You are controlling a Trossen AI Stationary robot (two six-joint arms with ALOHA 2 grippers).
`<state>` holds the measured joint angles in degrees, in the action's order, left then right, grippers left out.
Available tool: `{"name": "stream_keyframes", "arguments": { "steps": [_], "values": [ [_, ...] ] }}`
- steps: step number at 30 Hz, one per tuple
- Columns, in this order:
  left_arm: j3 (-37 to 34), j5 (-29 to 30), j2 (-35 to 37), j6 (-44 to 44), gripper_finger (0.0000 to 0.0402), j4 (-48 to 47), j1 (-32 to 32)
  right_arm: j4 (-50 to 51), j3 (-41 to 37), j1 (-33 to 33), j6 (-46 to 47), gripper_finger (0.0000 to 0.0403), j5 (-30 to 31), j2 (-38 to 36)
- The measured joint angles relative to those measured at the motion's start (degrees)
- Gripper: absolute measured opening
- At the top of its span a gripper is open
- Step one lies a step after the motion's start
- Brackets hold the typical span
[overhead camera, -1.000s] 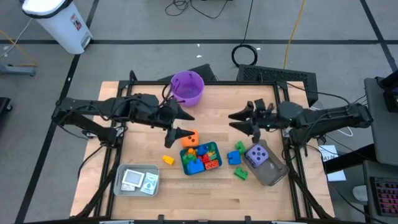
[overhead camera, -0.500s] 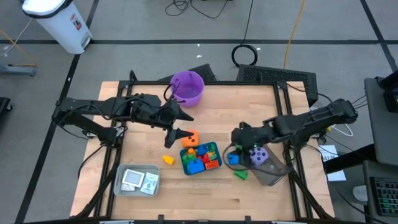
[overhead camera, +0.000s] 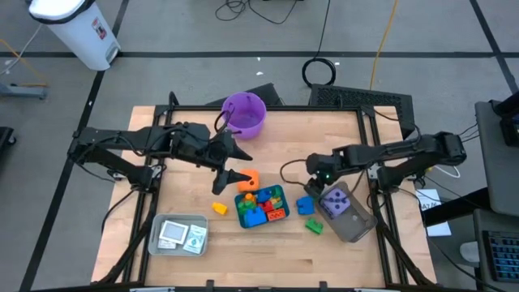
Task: Pick & Place Toys
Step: Put the top green game piece into the blue bin
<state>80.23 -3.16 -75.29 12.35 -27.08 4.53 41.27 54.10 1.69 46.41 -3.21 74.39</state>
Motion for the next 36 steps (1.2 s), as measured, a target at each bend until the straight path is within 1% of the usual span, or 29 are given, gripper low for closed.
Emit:
{"name": "stream_keyframes", "arguments": {
  "steps": [2,6,9,13,19,24,27,30,36],
  "values": [
    [0.0,0.0,0.0,0.49,0.0305,-0.33,0.13,0.26,-2.02,-1.74,-0.03,0.0195,-2.44,0.0],
    [0.0,-0.01,0.0,1.28,0.0305,-0.65,0.41,-2.85,-5.93,-4.35,-0.11,0.022,-7.3,-0.04],
    [0.0,0.0,0.0,1.64,0.0305,-0.63,0.42,-6.72,-8.32,-5.59,0.74,0.024,-8.32,-0.04],
    [0.0,0.2,0.0,1.92,0.0305,-0.6,0.39,-9.41,-10.76,-6.93,0.7,0.026,-8.87,-0.02],
    [0.0,0.2,0.0,1.96,0.0306,-0.15,0.35,-10.64,-13.7,-7.74,-1.96,0.0266,-8.98,0.51],
    [0.0,0.61,0.0,2.13,0.0305,-0.1,0.37,-15.19,-15.07,-7.71,-2.42,0.0254,-9.09,0.59],
    [0.0,0.7,0.0,2.55,0.0306,-0.12,0.35,-16.75,-15.49,-7.71,-2.14,0.0238,-9.07,0.59],
    [0.0,0.7,0.0,2.83,0.0306,-0.12,0.35,-16.64,-15.49,-7.71,-2.77,0.0209,-9.0,0.78],
    [0.0,0.7,0.0,3.43,0.0305,-0.12,0.35,-16.89,-15.48,-7.71,-3.8,0.0136,-9.35,2.73]
  ]
}}
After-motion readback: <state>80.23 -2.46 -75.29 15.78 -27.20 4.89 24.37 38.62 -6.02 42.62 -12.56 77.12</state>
